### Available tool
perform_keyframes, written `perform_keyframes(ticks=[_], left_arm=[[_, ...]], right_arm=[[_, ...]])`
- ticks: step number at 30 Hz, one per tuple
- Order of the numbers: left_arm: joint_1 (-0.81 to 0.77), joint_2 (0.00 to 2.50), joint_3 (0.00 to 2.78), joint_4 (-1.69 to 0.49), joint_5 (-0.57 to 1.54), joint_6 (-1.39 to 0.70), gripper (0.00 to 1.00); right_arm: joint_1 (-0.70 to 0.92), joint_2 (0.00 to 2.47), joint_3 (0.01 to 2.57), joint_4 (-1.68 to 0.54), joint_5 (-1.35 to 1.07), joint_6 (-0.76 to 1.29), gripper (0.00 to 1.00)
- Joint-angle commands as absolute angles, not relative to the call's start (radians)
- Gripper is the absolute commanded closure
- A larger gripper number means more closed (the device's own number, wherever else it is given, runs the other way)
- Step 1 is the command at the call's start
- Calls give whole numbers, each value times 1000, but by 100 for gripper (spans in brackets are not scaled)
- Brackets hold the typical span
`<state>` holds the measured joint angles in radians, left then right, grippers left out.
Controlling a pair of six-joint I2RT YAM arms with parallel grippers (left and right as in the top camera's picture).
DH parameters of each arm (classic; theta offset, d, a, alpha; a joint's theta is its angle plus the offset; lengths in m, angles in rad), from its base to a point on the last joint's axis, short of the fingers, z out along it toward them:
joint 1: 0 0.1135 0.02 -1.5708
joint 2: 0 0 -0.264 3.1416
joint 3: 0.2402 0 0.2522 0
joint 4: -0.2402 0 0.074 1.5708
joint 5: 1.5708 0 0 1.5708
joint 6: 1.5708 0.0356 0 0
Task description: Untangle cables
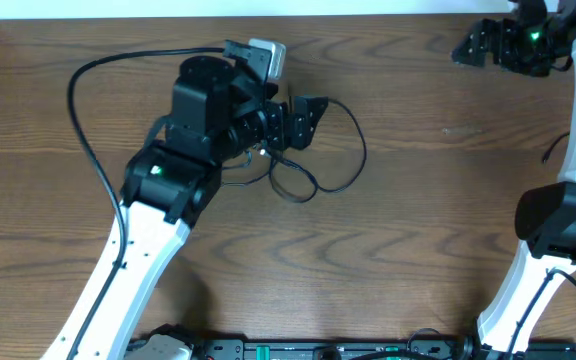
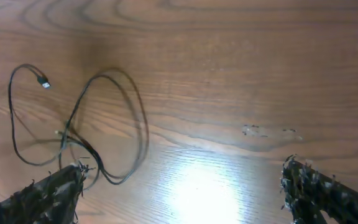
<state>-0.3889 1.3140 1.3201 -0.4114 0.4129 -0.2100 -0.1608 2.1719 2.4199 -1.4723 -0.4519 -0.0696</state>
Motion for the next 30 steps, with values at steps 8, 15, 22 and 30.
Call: perform_keyframes(ticks=[8, 15, 22, 30], left_arm=[[-391, 1413, 1328, -591, 316, -192, 3], [-287, 1357, 1356, -577, 271, -194, 2], [-27, 1249, 1361, -622, 271, -254, 2], [225, 1246, 1360, -731, 271, -268, 2]], right_arm=[[-153, 2134, 2439, -1489, -449, -68, 1], [-89, 2134, 2438, -1483, -481, -68, 1], [96, 2134, 2387, -1388, -448, 7, 1], [340, 2134, 2190, -1177, -349, 114, 3]])
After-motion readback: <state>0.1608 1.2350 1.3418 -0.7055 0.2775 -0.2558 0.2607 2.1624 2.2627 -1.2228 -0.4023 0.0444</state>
